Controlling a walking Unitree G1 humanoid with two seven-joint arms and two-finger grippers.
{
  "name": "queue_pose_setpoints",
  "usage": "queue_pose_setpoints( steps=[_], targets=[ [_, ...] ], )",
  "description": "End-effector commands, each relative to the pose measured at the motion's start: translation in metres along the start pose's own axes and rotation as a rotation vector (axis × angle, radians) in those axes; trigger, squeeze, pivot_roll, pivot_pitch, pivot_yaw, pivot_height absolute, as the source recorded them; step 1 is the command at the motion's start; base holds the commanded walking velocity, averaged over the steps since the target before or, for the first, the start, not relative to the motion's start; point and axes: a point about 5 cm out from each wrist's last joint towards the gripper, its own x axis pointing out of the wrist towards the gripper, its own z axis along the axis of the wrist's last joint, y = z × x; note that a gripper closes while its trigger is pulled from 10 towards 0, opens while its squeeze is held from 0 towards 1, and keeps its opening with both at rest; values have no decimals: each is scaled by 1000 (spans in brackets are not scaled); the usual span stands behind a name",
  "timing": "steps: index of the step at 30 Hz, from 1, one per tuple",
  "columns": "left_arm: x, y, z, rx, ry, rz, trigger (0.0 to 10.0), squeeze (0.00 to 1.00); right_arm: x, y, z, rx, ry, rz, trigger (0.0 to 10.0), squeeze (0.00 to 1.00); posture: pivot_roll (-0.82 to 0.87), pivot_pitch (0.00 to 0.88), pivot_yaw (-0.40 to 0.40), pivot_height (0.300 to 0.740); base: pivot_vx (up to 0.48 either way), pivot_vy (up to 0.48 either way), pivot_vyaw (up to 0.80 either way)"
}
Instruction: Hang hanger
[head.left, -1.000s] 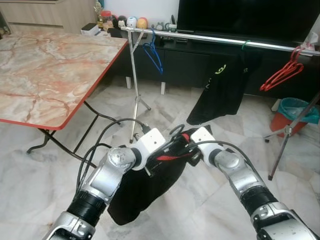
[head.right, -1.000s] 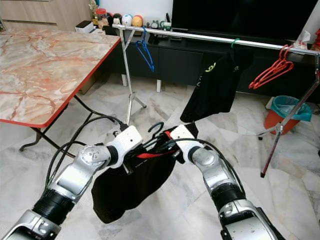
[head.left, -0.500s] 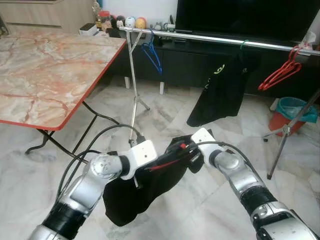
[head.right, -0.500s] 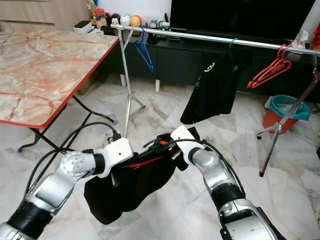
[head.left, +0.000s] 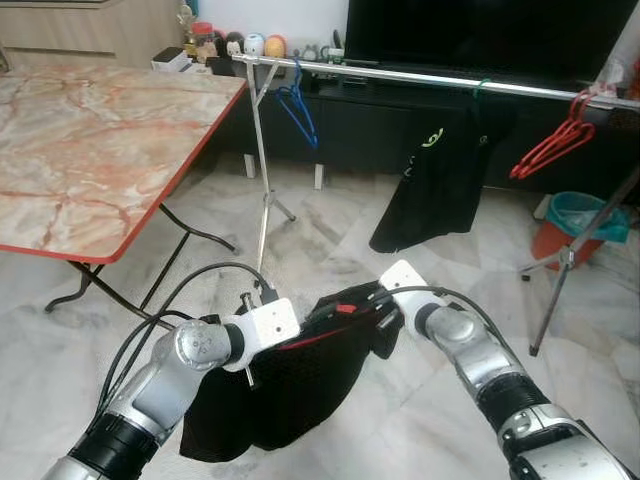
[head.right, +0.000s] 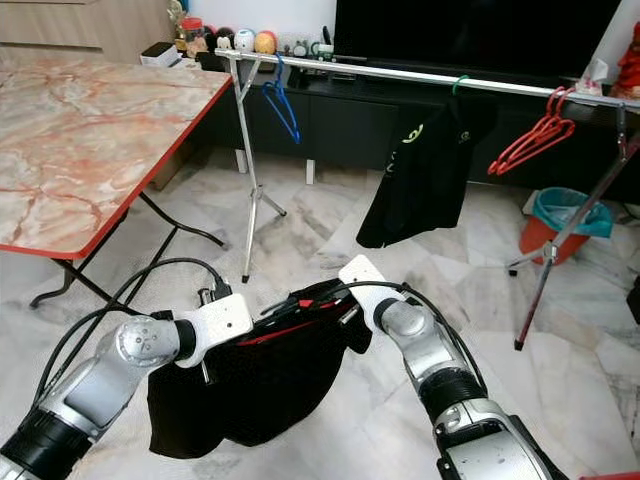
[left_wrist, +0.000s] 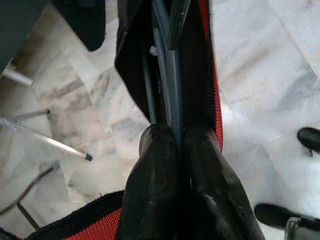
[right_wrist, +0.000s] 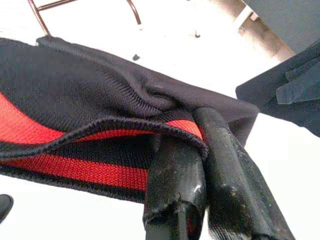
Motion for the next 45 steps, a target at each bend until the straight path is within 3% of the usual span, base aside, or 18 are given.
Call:
queue_pose_setpoints(
  steps=[1,9,15,22,25,32,35,40,45],
  targets=[
    [-7,-8,-21,49,86,-51,10000,0,-5,-24,7,6,-12,-93,0,0,99,0,-52,740,0,0,0],
    [-23,-16,-22,130,-12,-110,10000,0,-9,-35,-2,13,25,-130,0,0,102,0,-55,740,0,0,0],
    [-41,-23,-33,196,-35,-167,10000,0,-15,-50,-14,61,71,-210,0,0,104,0,-55,740,0,0,0],
    [-59,-16,-30,186,-129,-139,10000,0,-20,-57,-25,133,105,-253,0,0,110,0,-59,740,0,0,0],
    [-69,-22,-36,223,-105,-206,10000,0,-21,-59,-28,161,107,-265,0,0,112,0,-59,740,0,0,0],
    [-84,-31,-44,216,-114,-258,10000,0,-24,-63,-35,208,117,-284,0,0,111,0,-59,740,0,0,0],
    [-94,-38,-42,198,-165,-263,10000,0,-26,-65,-40,238,127,-286,0,0,116,0,-62,740,0,0,0],
    [-99,-34,-38,196,-205,-220,10000,0,-28,-64,-47,311,131,-288,0,0,123,0,-66,740,0,0,0],
    [-100,-37,-35,201,-220,-252,10000,0,-27,-61,-49,340,123,-276,0,0,124,0,-66,740,0,0,0]
  ],
)
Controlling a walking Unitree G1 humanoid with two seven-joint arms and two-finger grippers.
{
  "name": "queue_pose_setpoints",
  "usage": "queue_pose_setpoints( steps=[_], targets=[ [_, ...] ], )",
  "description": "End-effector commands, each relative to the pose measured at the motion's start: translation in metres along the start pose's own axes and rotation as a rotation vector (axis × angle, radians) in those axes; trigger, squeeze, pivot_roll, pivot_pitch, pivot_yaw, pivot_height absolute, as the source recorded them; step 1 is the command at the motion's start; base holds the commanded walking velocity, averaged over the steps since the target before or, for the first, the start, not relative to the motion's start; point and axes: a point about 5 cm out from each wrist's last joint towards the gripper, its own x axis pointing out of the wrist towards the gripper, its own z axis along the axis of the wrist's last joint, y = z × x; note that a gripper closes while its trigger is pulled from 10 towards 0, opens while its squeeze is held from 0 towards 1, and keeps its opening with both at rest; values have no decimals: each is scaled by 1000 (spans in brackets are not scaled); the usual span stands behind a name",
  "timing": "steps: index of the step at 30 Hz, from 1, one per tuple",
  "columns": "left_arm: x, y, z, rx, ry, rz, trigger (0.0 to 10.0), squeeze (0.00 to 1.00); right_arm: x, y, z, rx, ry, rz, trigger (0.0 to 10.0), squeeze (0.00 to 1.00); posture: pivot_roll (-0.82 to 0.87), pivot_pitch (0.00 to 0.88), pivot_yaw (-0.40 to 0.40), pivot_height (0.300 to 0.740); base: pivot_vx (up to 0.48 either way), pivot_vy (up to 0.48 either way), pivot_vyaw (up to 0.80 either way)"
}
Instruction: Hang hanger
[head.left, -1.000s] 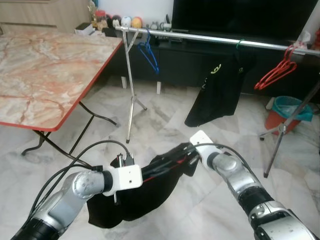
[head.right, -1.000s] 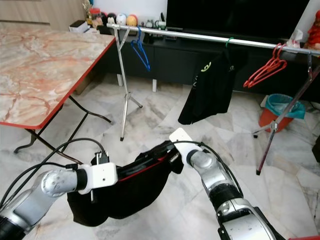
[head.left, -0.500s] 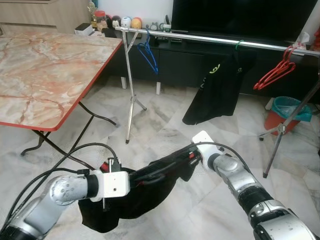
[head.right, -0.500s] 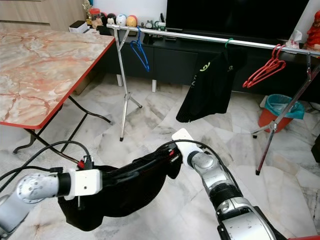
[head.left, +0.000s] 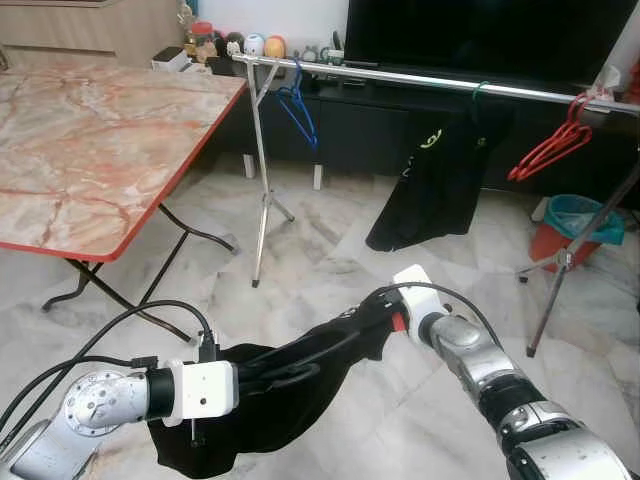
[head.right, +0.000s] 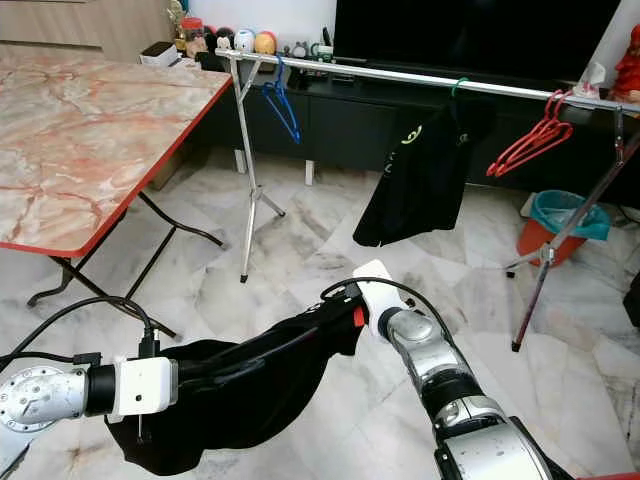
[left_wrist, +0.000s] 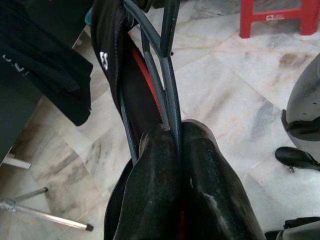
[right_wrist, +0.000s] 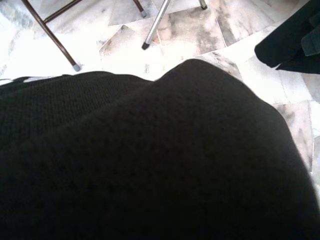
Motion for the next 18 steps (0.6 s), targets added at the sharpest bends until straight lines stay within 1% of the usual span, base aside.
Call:
queue_pose_setpoints(
  steps=[1,3,4,5,6,7,8,11,12,13,14,15,18],
  targets=[
    [-22,-15,-10,3,101,-169,10000,0,-27,-66,-13,99,46,-282,0,0,124,0,-66,740,0,0,0],
    [-24,-18,-13,0,143,-207,10000,0,-27,-67,-10,96,27,-282,0,0,124,0,-66,740,0,0,0],
    [-26,-19,-19,29,195,-225,10000,0,-27,-68,-7,94,10,-274,0,0,123,0,-63,740,0,0,0],
    [-26,-19,-22,36,223,-222,10000,0,-27,-67,-4,89,-2,-259,0,0,122,0,-63,740,0,0,0],
    [-27,-18,-25,39,240,-219,10000,0,-26,-66,-2,86,-10,-248,0,0,122,0,-63,740,0,0,0],
    [-26,-18,-29,60,274,-233,10000,0,-24,-63,3,73,-26,-225,0,0,120,0,-63,740,0,0,0],
    [-26,-18,-29,66,279,-238,10000,0,-24,-62,4,70,-29,-221,0,0,120,0,-63,740,0,0,0],
    [-22,-18,-34,142,321,-246,10000,0,-21,-58,12,46,-46,-193,0,0,120,0,-64,740,0,0,0],
    [-21,-15,-38,183,358,-231,10000,0,-20,-56,16,42,-55,-179,0,0,120,0,-64,740,0,0,0],
    [-21,-15,-38,183,358,-231,10000,0,-20,-56,16,42,-55,-179,0,0,120,0,-64,740,0,0,0],
    [-21,-12,-42,192,403,-222,10000,0,-19,-54,18,31,-60,-160,0,0,121,0,-64,740,0,0,0],
    [-21,-12,-42,192,403,-222,10000,0,-19,-54,18,31,-60,-160,0,0,121,0,-64,740,0,0,0],
    [-19,-6,-48,240,450,-188,10000,0,-16,-50,24,22,-78,-140,0,0,123,0,-66,740,0,0,0]
  ],
)
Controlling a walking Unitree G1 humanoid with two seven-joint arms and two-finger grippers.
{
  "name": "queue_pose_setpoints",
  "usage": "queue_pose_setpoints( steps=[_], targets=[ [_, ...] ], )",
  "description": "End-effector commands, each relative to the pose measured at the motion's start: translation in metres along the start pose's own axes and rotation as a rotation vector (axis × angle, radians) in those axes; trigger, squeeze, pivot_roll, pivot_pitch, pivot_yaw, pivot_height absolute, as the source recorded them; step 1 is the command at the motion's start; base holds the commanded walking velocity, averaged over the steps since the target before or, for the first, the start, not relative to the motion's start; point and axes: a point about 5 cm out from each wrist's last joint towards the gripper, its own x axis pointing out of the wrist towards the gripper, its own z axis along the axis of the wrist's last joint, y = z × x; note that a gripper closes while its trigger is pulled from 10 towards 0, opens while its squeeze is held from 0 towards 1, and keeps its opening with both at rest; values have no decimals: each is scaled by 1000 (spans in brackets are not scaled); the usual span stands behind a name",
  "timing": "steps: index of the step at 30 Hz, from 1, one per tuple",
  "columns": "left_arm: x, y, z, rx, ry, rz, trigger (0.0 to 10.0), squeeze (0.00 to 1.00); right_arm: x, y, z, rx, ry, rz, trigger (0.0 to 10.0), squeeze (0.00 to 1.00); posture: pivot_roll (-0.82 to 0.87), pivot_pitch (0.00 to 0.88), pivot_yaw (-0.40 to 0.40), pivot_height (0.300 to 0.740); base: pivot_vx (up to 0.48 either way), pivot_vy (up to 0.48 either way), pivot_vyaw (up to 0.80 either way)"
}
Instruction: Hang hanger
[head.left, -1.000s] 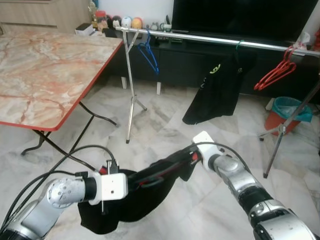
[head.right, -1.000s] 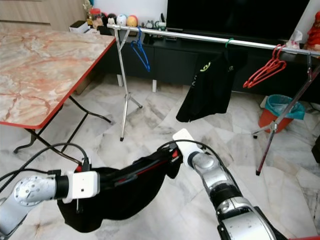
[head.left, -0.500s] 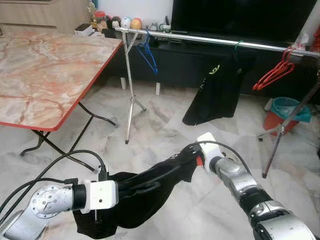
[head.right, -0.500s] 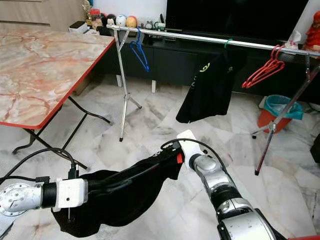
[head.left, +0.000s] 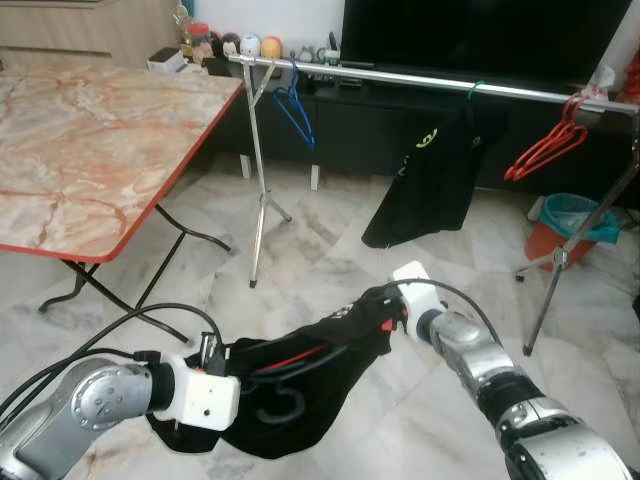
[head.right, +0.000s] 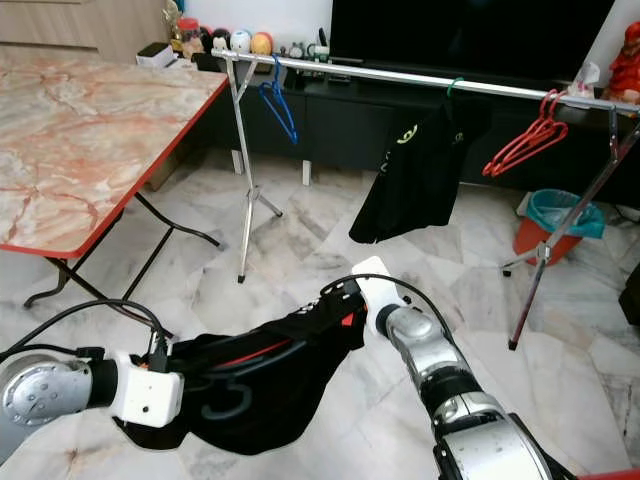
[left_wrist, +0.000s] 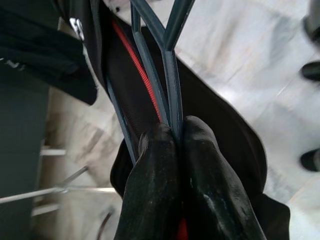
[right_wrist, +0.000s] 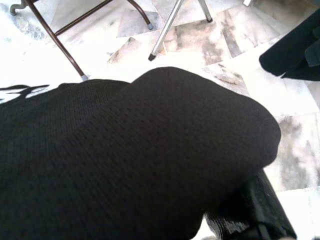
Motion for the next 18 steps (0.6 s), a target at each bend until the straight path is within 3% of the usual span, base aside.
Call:
queue_pose_setpoints(
  steps=[1,10,13,16,18],
  targets=[
    [-12,-26,-31,-32,189,-154,10000,0,-19,-50,14,17,-37,-181,0,0,123,0,-66,740,0,0,0],
    [-12,-29,-49,-2,325,-139,10000,0,-18,-50,22,19,-65,-170,0,0,118,0,-67,740,0,0,0],
    [-6,-16,-57,-96,397,54,10000,0,-16,-45,22,24,-71,-143,0,0,117,0,-67,740,0,0,0],
    [-6,-16,-57,-96,397,54,10000,0,-16,-45,22,24,-71,-143,0,0,117,0,-67,740,0,0,0],
    [-1,-10,-54,-95,370,111,10000,0,-14,-39,21,29,-72,-126,0,0,116,0,-68,740,0,0,0]
  ],
)
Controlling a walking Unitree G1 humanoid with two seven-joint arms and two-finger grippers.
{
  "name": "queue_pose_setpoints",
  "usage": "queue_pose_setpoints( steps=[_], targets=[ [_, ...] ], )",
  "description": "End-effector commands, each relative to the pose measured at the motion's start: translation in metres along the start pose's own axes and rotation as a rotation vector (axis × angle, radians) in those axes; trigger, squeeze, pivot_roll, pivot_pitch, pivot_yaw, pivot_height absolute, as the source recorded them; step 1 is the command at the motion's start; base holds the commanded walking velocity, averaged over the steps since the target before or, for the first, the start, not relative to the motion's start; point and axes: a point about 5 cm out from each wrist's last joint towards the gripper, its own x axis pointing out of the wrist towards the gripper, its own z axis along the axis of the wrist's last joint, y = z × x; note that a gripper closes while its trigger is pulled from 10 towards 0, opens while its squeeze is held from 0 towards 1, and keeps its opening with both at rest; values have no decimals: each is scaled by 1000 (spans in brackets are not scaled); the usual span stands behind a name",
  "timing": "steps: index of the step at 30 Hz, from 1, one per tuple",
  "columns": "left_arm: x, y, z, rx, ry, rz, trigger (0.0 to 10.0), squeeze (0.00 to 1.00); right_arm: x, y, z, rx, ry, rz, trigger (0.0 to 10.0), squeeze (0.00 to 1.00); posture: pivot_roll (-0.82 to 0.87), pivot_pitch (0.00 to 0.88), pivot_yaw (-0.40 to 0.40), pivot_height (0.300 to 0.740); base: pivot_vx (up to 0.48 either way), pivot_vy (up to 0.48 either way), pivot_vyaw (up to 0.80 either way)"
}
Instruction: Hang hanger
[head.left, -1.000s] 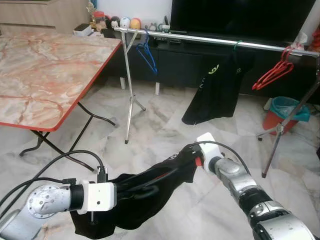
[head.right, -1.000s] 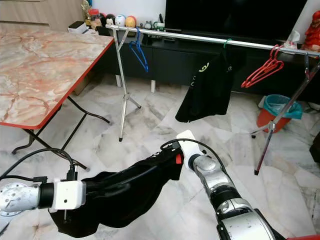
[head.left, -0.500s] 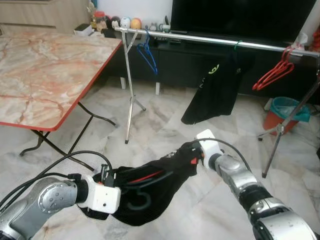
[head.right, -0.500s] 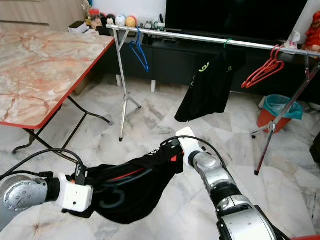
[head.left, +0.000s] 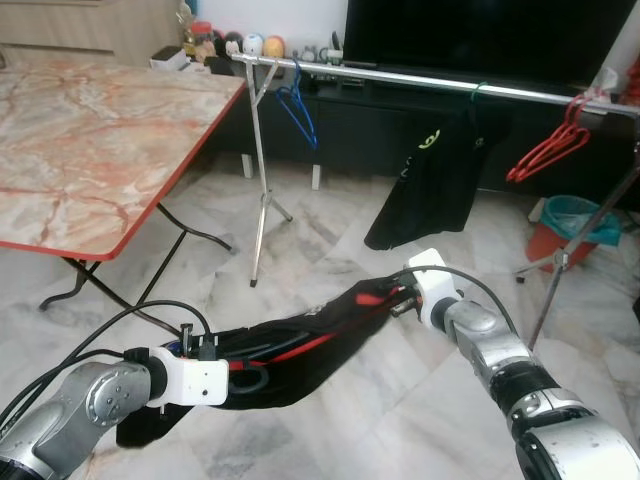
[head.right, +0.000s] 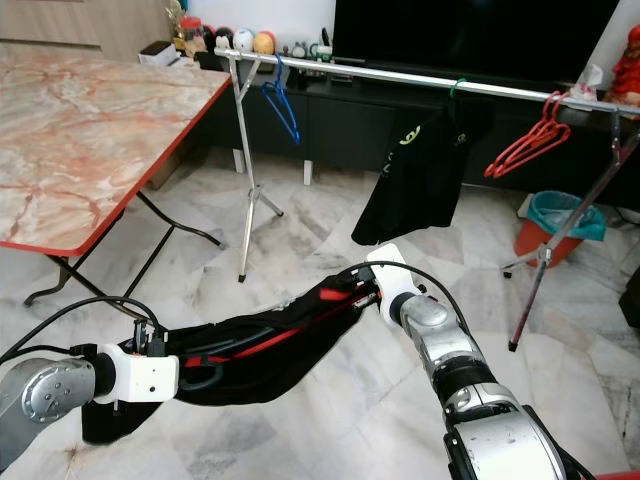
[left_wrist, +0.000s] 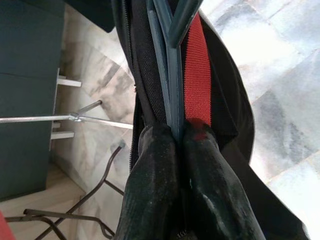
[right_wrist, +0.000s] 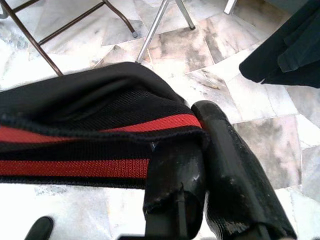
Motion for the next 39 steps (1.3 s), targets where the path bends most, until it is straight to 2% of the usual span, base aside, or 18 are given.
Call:
queue_pose_setpoints(
  steps=[1,2,3,4,5,6,7,8,10,15,19,20,21,23,29,33,36,39],
  targets=[
    [-5,-4,-16,-22,73,-18,10000,0,-6,-18,12,18,-46,-76,0,0,118,0,-68,740,0,0,0],
    [-5,-4,-16,-22,73,-18,10000,0,-6,-18,12,18,-46,-76,0,0,118,0,-68,740,0,0,0],
    [-4,-3,-10,-27,17,-10,10000,0,-6,-18,11,20,-41,-81,0,0,120,0,-68,740,0,0,0],
    [-6,0,3,-59,-105,10,10000,0,-6,-20,8,22,-27,-91,0,0,125,0,-69,740,0,0,0],
    [-6,0,3,-59,-105,10,10000,0,-6,-20,8,22,-27,-91,0,0,125,0,-69,740,0,0,0],
    [-8,2,9,-76,-165,22,10000,0,-7,-21,6,22,-20,-95,0,0,125,0,-69,740,0,0,0],
    [-8,2,9,-76,-165,22,10000,0,-7,-21,6,22,-20,-95,0,0,125,0,-69,740,0,0,0],
    [-10,3,14,-77,-217,27,10000,0,-7,-21,5,23,-17,-96,0,0,124,0,-69,740,0,0,0],
    [-15,-1,20,-25,-289,-29,10000,0,-7,-22,3,21,-11,-99,0,0,126,0,-69,740,0,0,0],
    [-22,2,29,19,-373,-38,10000,0,-8,-22,1,14,-1,-100,0,0,129,0,-69,740,0,0,0],
    [-26,3,30,27,-404,-39,10000,0,-7,-21,-1,17,3,-98,0,0,129,0,-69,740,0,0,0],
    [-26,3,30,27,-404,-39,10000,0,-7,-21,-1,17,3,-98,0,0,129,0,-69,740,0,0,0],
    [-29,-1,25,81,-374,-103,10000,0,-7,-21,-1,17,7,-99,0,0,132,0,-68,740,0,0,0],
    [-29,-3,22,104,-357,-125,10000,0,-7,-21,-1,16,7,-99,0,0,132,0,-68,740,0,0,0],
    [-29,-6,11,84,-304,-117,10000,0,-8,-24,0,11,3,-106,0,0,130,0,-66,740,0,0,0],
    [-23,-11,-6,99,-150,-141,10000,0,-9,-24,0,7,2,-104,0,0,128,0,-67,740,0,0,0],
    [-23,-15,-11,151,-115,-173,10000,0,-8,-24,2,6,-1,-103,0,0,128,0,-68,740,0,0,0],
    [-21,-16,-17,162,-55,-171,10000,0,-7,-23,4,4,-7,-99,0,0,128,0,-69,740,0,0,0]
  ],
)
